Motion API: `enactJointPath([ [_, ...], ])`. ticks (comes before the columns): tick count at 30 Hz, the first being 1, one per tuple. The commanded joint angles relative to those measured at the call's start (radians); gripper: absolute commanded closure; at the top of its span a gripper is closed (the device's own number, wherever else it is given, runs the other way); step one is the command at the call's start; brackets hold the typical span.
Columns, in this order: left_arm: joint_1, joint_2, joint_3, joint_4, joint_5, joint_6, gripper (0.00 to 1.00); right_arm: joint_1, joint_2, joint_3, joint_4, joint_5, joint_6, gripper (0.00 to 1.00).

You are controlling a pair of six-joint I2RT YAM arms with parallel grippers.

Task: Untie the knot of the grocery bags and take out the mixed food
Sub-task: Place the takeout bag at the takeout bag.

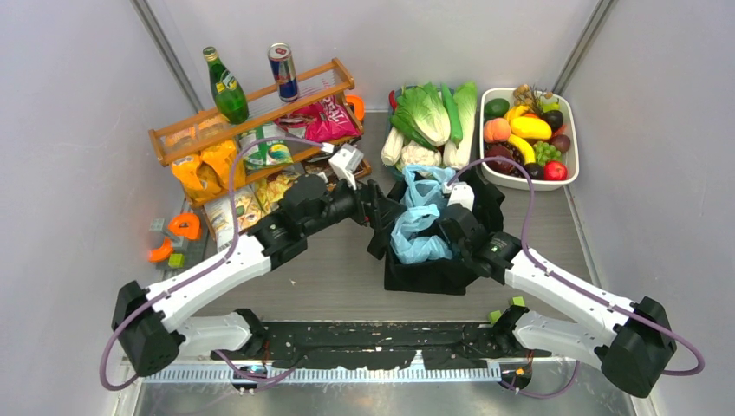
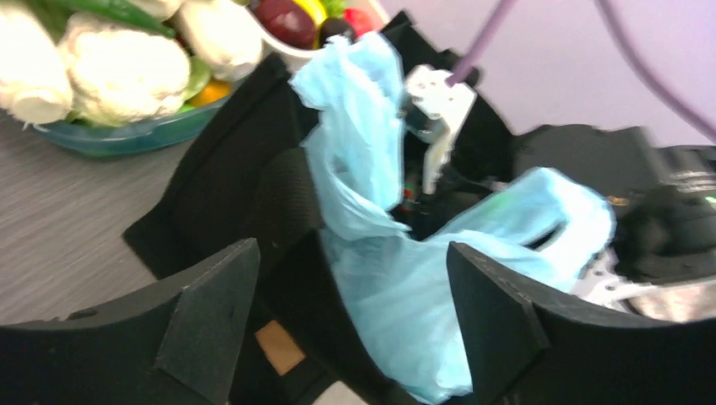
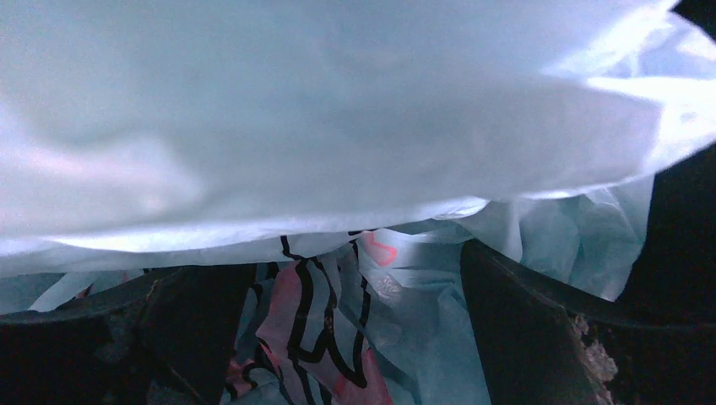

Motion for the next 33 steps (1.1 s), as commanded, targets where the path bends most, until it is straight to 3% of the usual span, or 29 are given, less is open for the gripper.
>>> enactJointPath([
  [1,0.007,-0.147,-0.049,0.146,0.101,0.022,0.08,0.003,0.016,0.001,0.053,0.039,0.005,0.01],
  [3,0.006,-0.183,-0.081,0.142,0.101,0.014,0.02,0.003,0.018,0.003,0.057,0.035,0.003,0.01],
  [6,0.006,-0.203,-0.107,0.114,0.080,0.002,0.00,0.003,0.017,0.001,0.064,0.031,0.004,0.02],
  [17,-0.058,-0.014,0.010,-0.119,-0.059,0.086,0.01,0.004,-0.008,-0.001,0.070,0.018,0.001,0.04],
  [18,-0.064,0.005,0.026,-0.136,-0.047,0.091,0.04,0.004,-0.011,0.002,0.067,0.017,-0.004,0.05],
  [20,-0.066,0.029,0.032,-0.134,-0.014,0.082,0.26,0.005,-0.019,0.015,0.058,0.008,-0.011,0.04],
  [21,-0.066,0.037,0.029,-0.130,-0.007,0.078,0.41,0.004,-0.030,0.021,0.040,-0.003,-0.014,0.05],
  [24,-0.066,0.046,0.027,-0.143,-0.044,0.089,0.97,0.004,-0.066,0.077,-0.010,-0.069,-0.038,0.04],
  [29,-0.066,0.035,0.046,-0.238,-0.236,0.150,1.00,0.004,-0.201,0.199,-0.149,-0.262,-0.075,0.05],
  [33,-0.064,0.040,0.082,-0.291,-0.301,0.190,1.00,0.002,-0.272,0.320,-0.245,-0.364,-0.102,0.04],
])
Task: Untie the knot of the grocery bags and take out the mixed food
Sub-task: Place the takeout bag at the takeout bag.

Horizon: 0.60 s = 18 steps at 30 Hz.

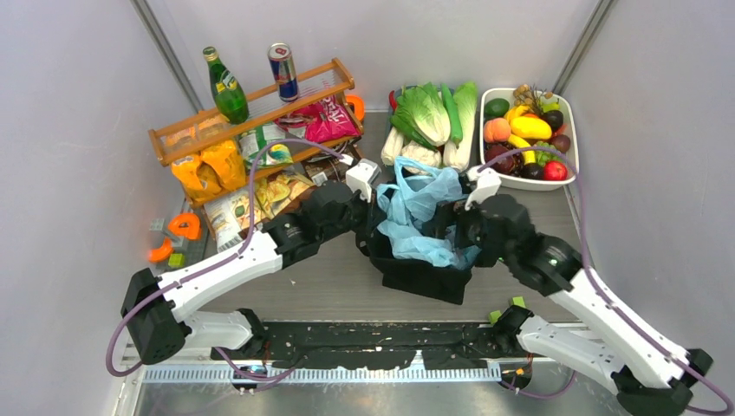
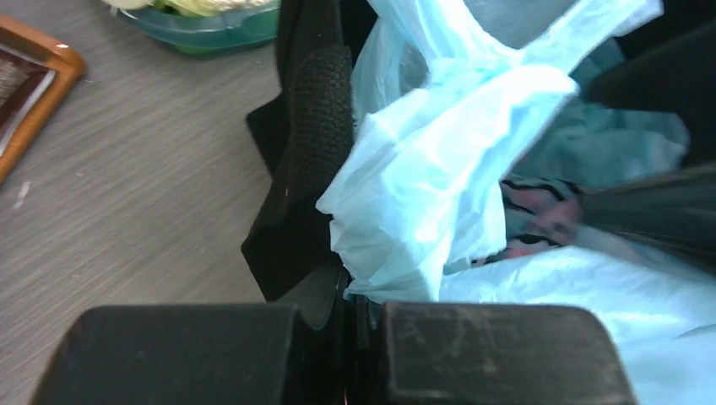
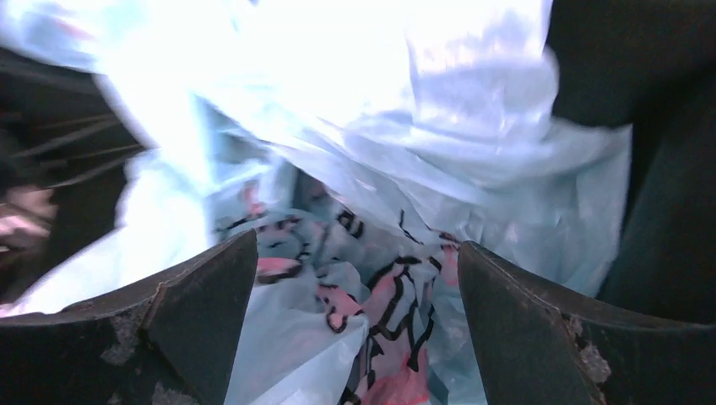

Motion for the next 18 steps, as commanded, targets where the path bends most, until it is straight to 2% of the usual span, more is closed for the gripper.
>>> enactJointPath([
  [1,0.003,-0.003,0.069,-0.077,-0.123,0.073,1.00,0.003,-0.083,0.166,-0.112,-0.178,-0.053,0.05],
  [2,0.003,-0.006,0.071,-0.073,-0.117,0.074,1.00,0.003,-0.087,0.180,-0.114,-0.237,-0.055,0.05],
  [5,0.003,-0.016,0.069,-0.058,-0.097,0.073,1.00,0.002,-0.115,0.229,-0.083,-0.268,-0.047,0.05],
  [10,0.002,-0.033,0.046,-0.020,-0.061,0.079,1.00,0.003,-0.113,0.262,-0.009,-0.131,-0.077,0.03],
  [13,0.003,-0.035,0.046,-0.023,-0.056,0.074,1.00,0.003,-0.059,0.283,0.048,-0.070,-0.108,0.00],
  [18,0.003,-0.037,0.048,-0.015,-0.047,0.067,1.00,0.003,0.045,0.259,0.105,0.042,-0.155,0.10],
])
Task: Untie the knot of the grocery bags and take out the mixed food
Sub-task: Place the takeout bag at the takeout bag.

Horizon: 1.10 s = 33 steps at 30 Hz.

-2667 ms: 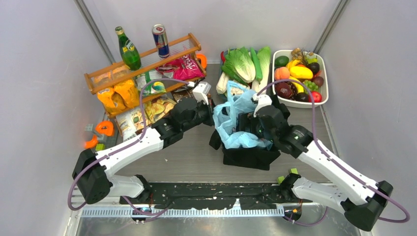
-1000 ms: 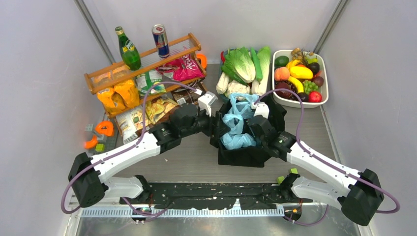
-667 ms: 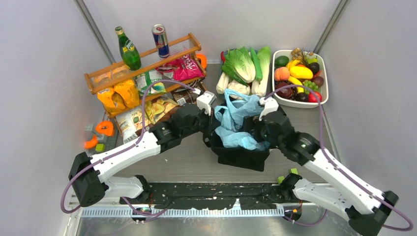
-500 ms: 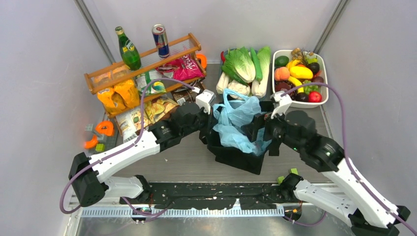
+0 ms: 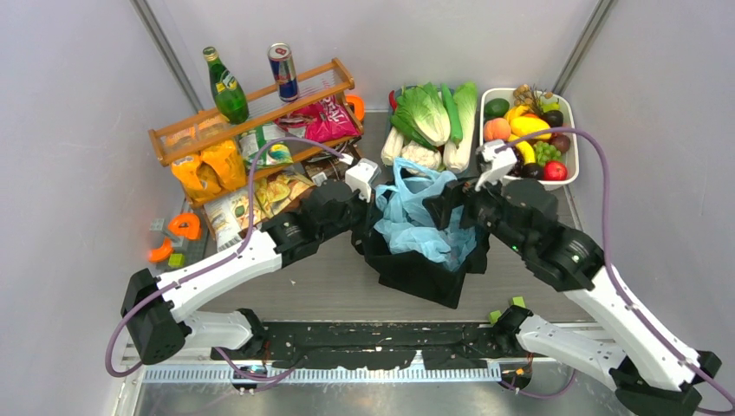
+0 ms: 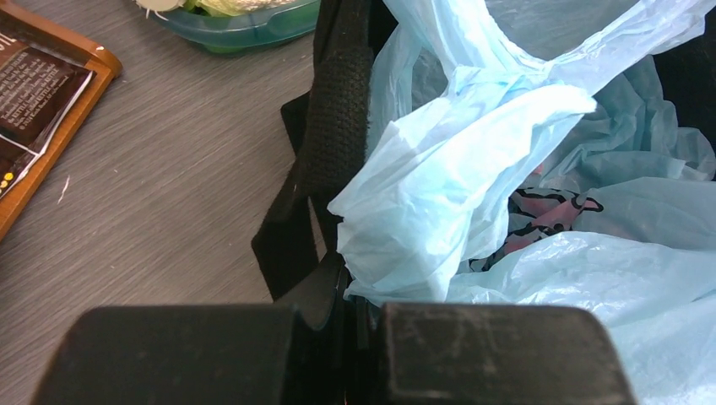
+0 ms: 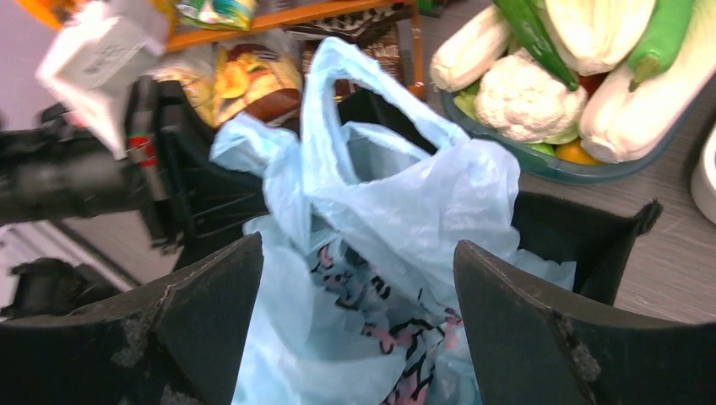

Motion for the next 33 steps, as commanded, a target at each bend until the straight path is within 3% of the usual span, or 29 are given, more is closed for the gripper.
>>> enactJointPath([
  [1,0.003,-0.038,0.016,0.051,0.015,0.009,1.00,0.003,0.072,-0.010,0.104,0.164,-0.067,0.11],
  [6,0.003,-0.045,0.012,0.063,0.028,0.003,1.00,0.004,0.110,-0.096,0.192,0.218,-0.103,0.19],
  [8,0.002,-0.046,0.011,0.067,0.033,0.003,1.00,0.004,0.117,-0.126,0.224,0.220,-0.102,0.32],
  [9,0.003,-0.046,0.010,0.069,0.033,0.002,1.00,0.004,0.119,-0.132,0.230,0.218,-0.102,0.52],
  [10,0.003,-0.044,0.009,0.070,0.033,-0.001,1.00,0.004,0.117,-0.138,0.235,0.205,-0.098,0.65],
  [11,0.003,-0.043,0.010,0.066,0.031,-0.005,1.00,0.003,0.115,-0.138,0.233,0.190,-0.091,0.87],
  [13,0.003,-0.041,0.016,0.053,0.015,-0.009,1.00,0.007,0.089,-0.141,0.230,0.118,-0.085,0.94],
  [21,0.003,-0.021,0.045,0.043,-0.044,-0.040,1.00,0.056,0.011,-0.203,0.141,-0.165,-0.061,0.95],
  [25,0.004,-0.016,0.059,0.050,-0.052,-0.053,1.00,0.085,0.077,-0.309,0.094,-0.147,-0.033,0.95],
  [31,0.004,-0.016,0.056,0.089,-0.002,-0.054,1.00,0.087,0.197,-0.403,0.168,0.037,0.011,0.95],
  [33,0.004,-0.016,0.051,0.103,0.037,-0.052,0.91,0.087,0.224,-0.414,0.204,0.116,0.024,0.95],
])
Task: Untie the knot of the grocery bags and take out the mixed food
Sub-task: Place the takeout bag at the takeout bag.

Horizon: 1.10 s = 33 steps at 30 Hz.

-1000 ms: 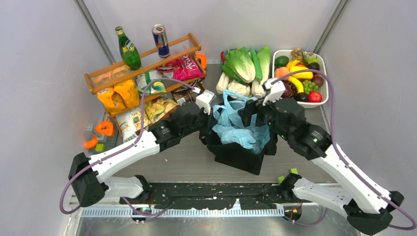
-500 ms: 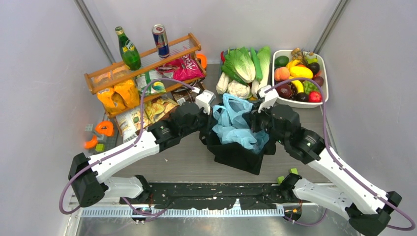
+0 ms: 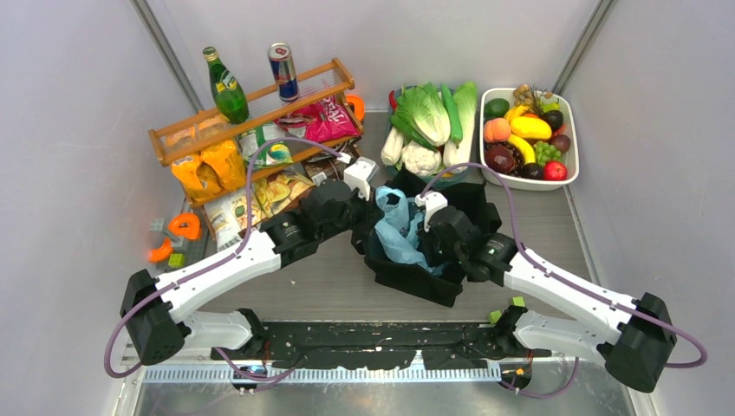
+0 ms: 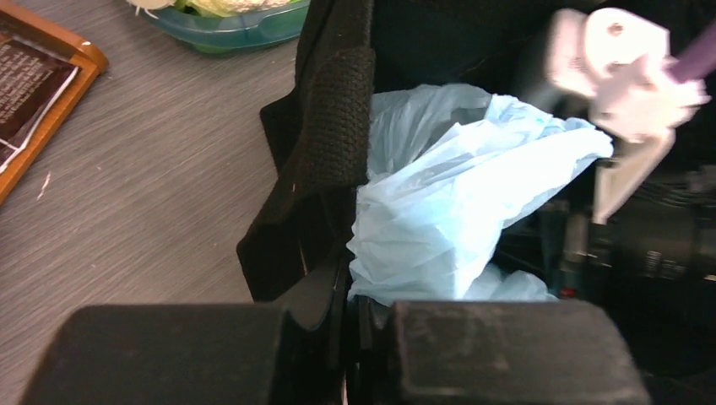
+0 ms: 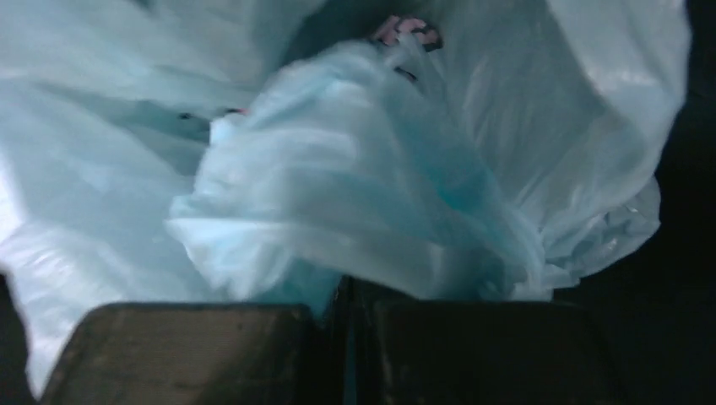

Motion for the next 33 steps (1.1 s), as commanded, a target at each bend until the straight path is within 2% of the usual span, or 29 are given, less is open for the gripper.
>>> enactJointPath([
  [1,0.005,-0.016,0.044,0.103,0.055,-0.006,0.82,0.003,0.033,-0.017,0.077,0.183,0.051,0.95],
  [3,0.006,-0.033,0.038,0.101,0.075,-0.006,0.60,0.002,0.037,-0.011,0.092,0.232,0.054,0.95],
  [6,0.010,-0.083,0.015,0.104,0.099,-0.008,0.36,0.003,0.015,0.019,0.079,0.234,0.044,0.93],
  [8,0.015,-0.125,-0.001,0.105,0.140,-0.009,0.23,0.002,-0.009,0.052,0.039,0.219,0.033,0.83],
  [9,0.017,-0.148,-0.009,0.102,0.150,-0.009,0.18,0.002,-0.025,0.065,0.020,0.215,0.026,0.72],
  [10,0.020,-0.166,-0.016,0.092,0.157,-0.007,0.14,0.002,-0.034,0.095,-0.022,0.200,0.021,0.65],
  [11,0.024,-0.186,-0.020,0.080,0.159,-0.005,0.11,0.002,-0.051,0.111,-0.041,0.190,0.011,0.51],
  [12,0.028,-0.203,-0.020,0.061,0.157,-0.004,0.07,0.002,-0.060,0.142,-0.080,0.169,0.007,0.44],
  [13,0.033,-0.219,-0.018,0.038,0.150,-0.002,0.04,0.003,-0.081,0.158,-0.100,0.156,-0.003,0.32],
  [14,0.040,-0.232,-0.015,0.015,0.143,-0.001,0.02,0.002,-0.087,0.190,-0.134,0.124,-0.009,0.21],
  [16,0.055,-0.259,-0.015,-0.018,0.139,0.009,0.00,0.003,-0.102,0.238,-0.186,0.081,-0.024,0.07],
  [18,0.073,-0.282,-0.022,-0.032,0.149,0.027,0.01,0.003,-0.104,0.291,-0.244,0.057,-0.035,0.01],
  [21,0.125,-0.316,-0.024,-0.052,0.166,0.038,0.01,0.002,-0.106,0.373,-0.293,0.041,-0.042,0.03],
  [27,0.249,-0.359,-0.021,-0.112,0.172,0.066,0.00,-0.050,-0.096,0.507,-0.267,0.047,-0.073,0.05],
  [33,0.446,-0.419,-0.039,-0.163,0.175,0.090,0.00,-0.235,-0.057,0.597,-0.139,-0.060,-0.080,0.04],
])
